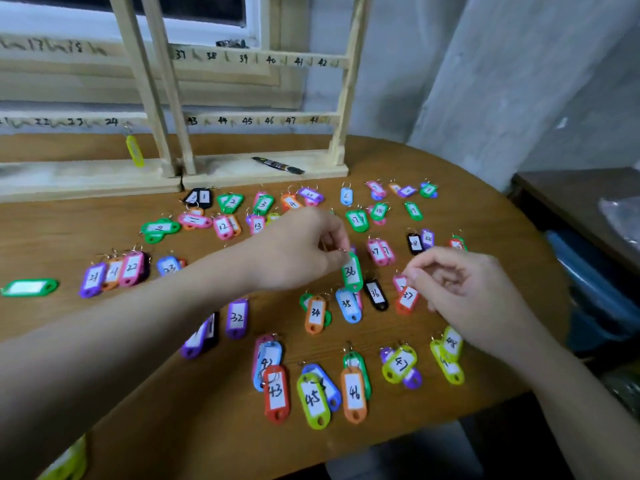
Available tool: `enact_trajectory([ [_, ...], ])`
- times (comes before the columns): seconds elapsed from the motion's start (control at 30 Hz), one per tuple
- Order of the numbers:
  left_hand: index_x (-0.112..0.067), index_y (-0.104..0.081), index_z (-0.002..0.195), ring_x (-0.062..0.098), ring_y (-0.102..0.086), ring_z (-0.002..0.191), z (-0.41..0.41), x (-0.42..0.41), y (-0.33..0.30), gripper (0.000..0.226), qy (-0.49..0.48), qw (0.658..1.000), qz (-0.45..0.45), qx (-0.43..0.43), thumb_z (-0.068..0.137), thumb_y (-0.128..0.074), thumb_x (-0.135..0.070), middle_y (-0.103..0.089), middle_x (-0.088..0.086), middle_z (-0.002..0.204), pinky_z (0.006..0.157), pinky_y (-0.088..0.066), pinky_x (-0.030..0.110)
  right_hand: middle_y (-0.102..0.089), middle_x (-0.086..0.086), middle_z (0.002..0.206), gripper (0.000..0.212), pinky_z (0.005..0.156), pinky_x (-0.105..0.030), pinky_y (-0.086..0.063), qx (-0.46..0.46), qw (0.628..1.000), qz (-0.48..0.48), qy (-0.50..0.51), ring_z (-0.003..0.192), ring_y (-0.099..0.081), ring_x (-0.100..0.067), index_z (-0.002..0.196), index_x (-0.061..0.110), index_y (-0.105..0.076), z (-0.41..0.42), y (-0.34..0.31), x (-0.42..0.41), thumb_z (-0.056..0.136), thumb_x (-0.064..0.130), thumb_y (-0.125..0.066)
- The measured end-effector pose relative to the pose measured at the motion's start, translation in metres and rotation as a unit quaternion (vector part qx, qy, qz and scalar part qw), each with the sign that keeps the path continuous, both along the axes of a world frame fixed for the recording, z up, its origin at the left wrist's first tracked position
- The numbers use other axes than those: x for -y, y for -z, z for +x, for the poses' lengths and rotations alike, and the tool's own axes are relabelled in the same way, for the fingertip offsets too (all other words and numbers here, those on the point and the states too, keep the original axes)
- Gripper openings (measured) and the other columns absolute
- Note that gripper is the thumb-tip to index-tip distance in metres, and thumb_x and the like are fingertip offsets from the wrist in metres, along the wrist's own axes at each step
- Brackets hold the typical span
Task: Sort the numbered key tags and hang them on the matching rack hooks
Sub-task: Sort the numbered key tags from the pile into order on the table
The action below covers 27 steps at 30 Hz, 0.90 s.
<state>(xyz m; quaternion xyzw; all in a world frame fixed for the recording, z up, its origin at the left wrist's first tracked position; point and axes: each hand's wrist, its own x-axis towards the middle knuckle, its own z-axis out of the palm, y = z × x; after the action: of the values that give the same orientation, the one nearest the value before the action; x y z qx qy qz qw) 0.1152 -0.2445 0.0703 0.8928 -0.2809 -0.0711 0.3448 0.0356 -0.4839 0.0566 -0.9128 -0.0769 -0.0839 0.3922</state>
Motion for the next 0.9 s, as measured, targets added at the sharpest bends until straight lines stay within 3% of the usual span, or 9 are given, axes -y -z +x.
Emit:
enact_trajectory([
  [0.3, -0.021, -0.072, 0.087, 0.001, -0.067, 0.085, 0.009, 0.032, 0.012, 0.005, 0.023, 0.998, 0.016, -0.051, 0.09, -0.074, -0.025, -0.072, -0.01, 0.085, 0.079, -0.054, 0.022, -0.053, -0.012, 0.057, 0.014, 0.057, -0.058, -0.052, 0.008, 1.0, -0.013, 0.008, 0.058, -0.053, -0.037, 0.08, 0.027, -0.072, -0.005, 0.004, 0.017, 0.092, 0.025, -0.065],
  [0.4, -0.022, -0.072, 0.09, 0.001, -0.064, 0.087, 0.01, 0.039, 0.018, 0.004, 0.015, 0.999, 0.036, -0.026, 0.091, -0.073, -0.026, -0.069, -0.011, 0.087, 0.072, -0.049, 0.017, -0.049, -0.008, 0.054, 0.015, 0.056, -0.061, -0.052, 0.001, 1.0, -0.008, 0.011, 0.058, -0.05, -0.039, 0.08, 0.027, -0.072, -0.006, 0.004, 0.017, 0.093, 0.024, -0.065],
  [0.53, -0.02, -0.073, 0.095, 0.004, -0.061, 0.089, 0.009, 0.039, 0.022, 0.011, 0.016, 0.998, 0.053, 0.001, 0.092, -0.073, -0.031, -0.068, -0.009, 0.091, 0.076, -0.05, 0.022, -0.041, 0.006, 0.049, 0.015, 0.056, -0.061, -0.052, -0.009, 1.0, -0.007, 0.019, 0.058, -0.05, -0.041, 0.081, 0.028, -0.073, -0.006, 0.004, 0.017, 0.093, 0.024, -0.065],
  [0.7, -0.023, -0.073, 0.092, 0.004, -0.06, 0.085, 0.008, 0.027, 0.016, 0.006, 0.017, 0.997, 0.051, 0.059, 0.093, -0.07, -0.029, -0.065, -0.012, 0.085, 0.069, -0.043, 0.016, -0.047, -0.009, 0.053, 0.015, 0.058, -0.053, -0.051, 0.003, 1.0, 0.001, 0.016, 0.06, -0.058, -0.042, 0.082, 0.032, -0.071, 0.0, -0.001, 0.008, 0.093, 0.023, -0.066],
  [0.83, -0.026, -0.071, 0.091, 0.004, -0.061, 0.085, 0.006, -0.003, 0.003, 0.005, 0.009, 0.995, 0.036, 0.088, 0.093, -0.068, -0.022, -0.069, -0.01, 0.087, 0.077, -0.047, 0.022, -0.048, -0.003, 0.051, 0.015, 0.059, -0.049, -0.049, 0.0, 1.0, 0.007, -0.009, 0.054, -0.052, -0.033, 0.082, 0.03, -0.071, 0.011, -0.007, -0.015, 0.094, 0.023, -0.065],
  [0.9, -0.028, -0.07, 0.089, 0.004, -0.061, 0.083, 0.003, -0.029, -0.004, 0.007, -0.012, 0.995, 0.037, 0.095, 0.093, -0.069, -0.023, -0.069, -0.011, 0.087, 0.074, -0.045, 0.019, -0.045, 0.007, 0.047, 0.014, 0.062, -0.052, -0.051, -0.007, 1.0, 0.012, -0.027, 0.057, -0.055, -0.038, 0.082, 0.028, -0.07, 0.019, -0.01, -0.032, 0.095, 0.024, -0.065],
])
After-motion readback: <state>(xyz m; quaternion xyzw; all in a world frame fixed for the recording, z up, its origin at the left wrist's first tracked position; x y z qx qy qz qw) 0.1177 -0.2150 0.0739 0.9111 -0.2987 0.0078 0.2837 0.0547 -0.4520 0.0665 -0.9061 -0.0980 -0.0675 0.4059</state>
